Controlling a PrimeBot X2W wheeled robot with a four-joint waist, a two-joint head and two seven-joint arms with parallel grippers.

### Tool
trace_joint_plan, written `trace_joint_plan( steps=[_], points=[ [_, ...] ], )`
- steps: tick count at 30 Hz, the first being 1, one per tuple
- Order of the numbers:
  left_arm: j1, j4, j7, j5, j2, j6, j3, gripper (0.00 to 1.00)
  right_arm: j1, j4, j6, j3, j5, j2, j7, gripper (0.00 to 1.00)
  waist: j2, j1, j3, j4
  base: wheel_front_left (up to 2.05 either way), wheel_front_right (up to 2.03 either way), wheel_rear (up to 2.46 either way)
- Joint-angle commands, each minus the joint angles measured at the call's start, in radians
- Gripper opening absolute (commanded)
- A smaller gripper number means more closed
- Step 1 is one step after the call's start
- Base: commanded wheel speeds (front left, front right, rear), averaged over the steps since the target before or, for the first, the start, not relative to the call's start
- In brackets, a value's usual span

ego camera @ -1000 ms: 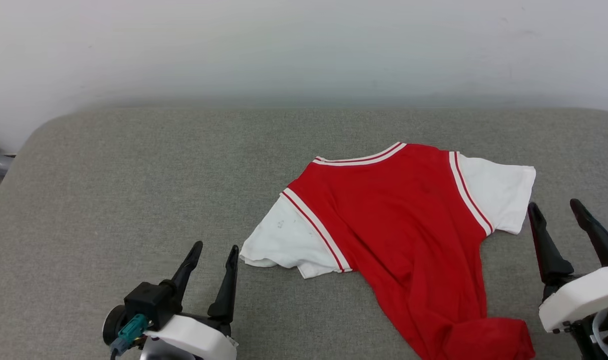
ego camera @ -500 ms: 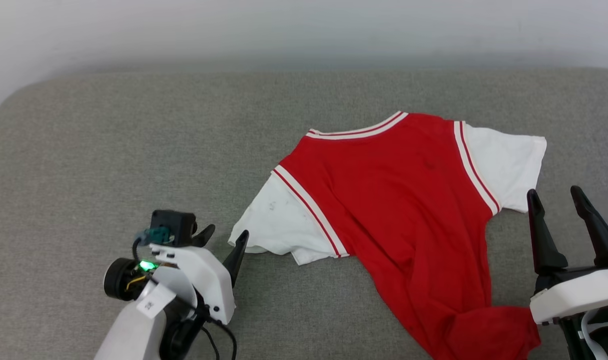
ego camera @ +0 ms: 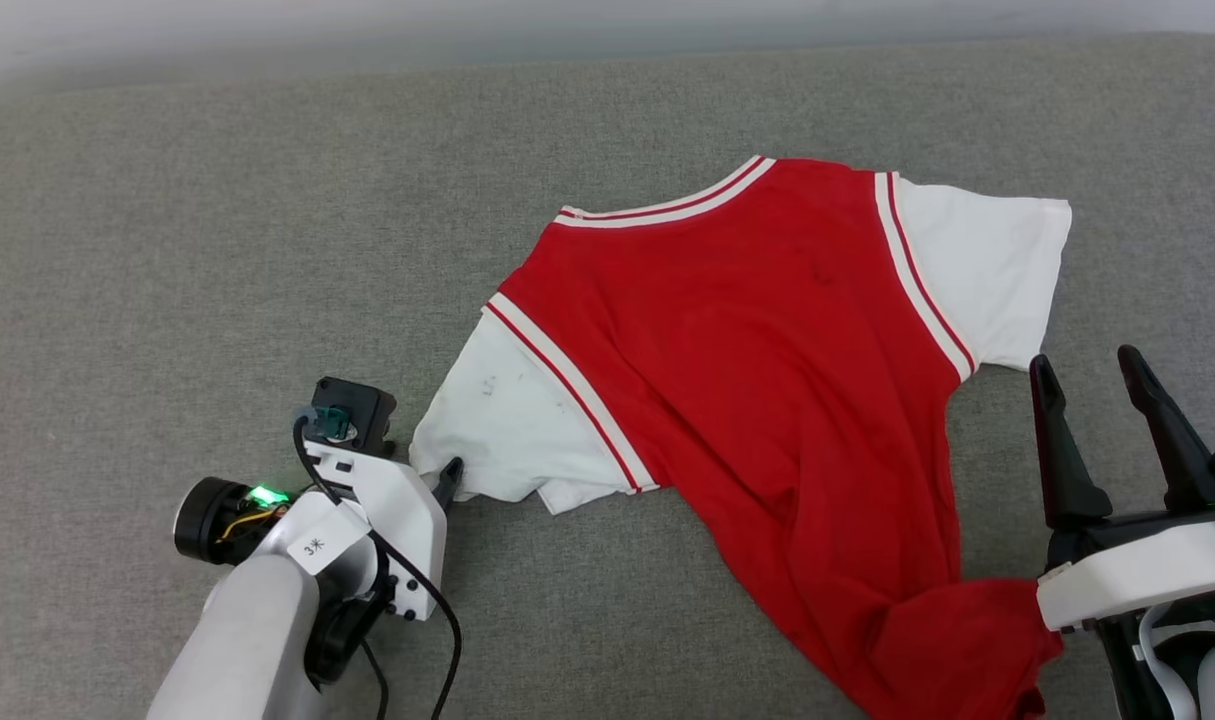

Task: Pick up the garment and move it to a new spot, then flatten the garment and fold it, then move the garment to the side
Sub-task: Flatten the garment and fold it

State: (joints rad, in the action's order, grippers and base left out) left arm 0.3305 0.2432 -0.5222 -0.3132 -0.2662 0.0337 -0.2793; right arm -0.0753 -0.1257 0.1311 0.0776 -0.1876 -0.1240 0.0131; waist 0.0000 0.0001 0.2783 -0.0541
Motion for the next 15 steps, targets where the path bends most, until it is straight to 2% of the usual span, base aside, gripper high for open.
trace_joint_plan(
  steps=[1, 2, 3, 4, 7, 9, 15],
  points=[
    [-0.005, 0.043, -0.013, 0.009, -0.009, -0.004, -0.01, 1.0, -0.018, 0.001, -0.001, -0.002, 0.004, 0.002, 0.008, 1.0, 0.0, -0.0001, 0.012, -0.008, 0.0, 0.0, 0.0],
    [-0.01, 0.058, -0.028, 0.01, -0.011, -0.003, -0.017, 1.0, -0.018, 0.002, -0.001, -0.003, 0.005, 0.001, 0.009, 1.0, 0.0, -0.0001, 0.013, -0.01, 0.0, 0.0, 0.0],
    [-0.016, 0.069, -0.042, 0.007, -0.01, 0.002, -0.025, 0.53, -0.017, 0.004, -0.001, -0.002, 0.007, 0.001, 0.01, 1.0, 0.0, -0.0001, 0.014, -0.01, 0.0, 0.0, 0.0],
    [-0.024, 0.077, -0.055, 0.001, -0.008, 0.007, -0.032, 0.0, -0.017, 0.005, -0.001, -0.002, 0.007, 0.0, 0.011, 1.0, 0.0, -0.0001, 0.015, -0.01, 0.0, 0.0, 0.0],
    [-0.047, 0.087, -0.076, -0.009, -0.007, 0.019, -0.046, 0.0, -0.017, 0.009, -0.001, 0.003, 0.013, -0.004, 0.013, 1.0, 0.0, -0.0001, 0.01, -0.007, 0.0, 0.0, 0.0],
    [-0.054, 0.078, -0.057, -0.012, -0.011, 0.01, -0.037, 0.0, -0.017, 0.015, -0.001, 0.005, 0.015, -0.008, 0.012, 1.0, 0.0, -0.0001, -0.001, -0.002, 0.0, 0.0, 0.0],
    [-0.033, -0.003, 0.067, 0.004, -0.032, -0.026, 0.011, 0.0, -0.003, 0.038, -0.001, 0.001, 0.024, -0.021, -0.018, 1.0, 0.0, -0.0001, -0.055, 0.014, 0.0, 0.0, 0.0]
  ],
)
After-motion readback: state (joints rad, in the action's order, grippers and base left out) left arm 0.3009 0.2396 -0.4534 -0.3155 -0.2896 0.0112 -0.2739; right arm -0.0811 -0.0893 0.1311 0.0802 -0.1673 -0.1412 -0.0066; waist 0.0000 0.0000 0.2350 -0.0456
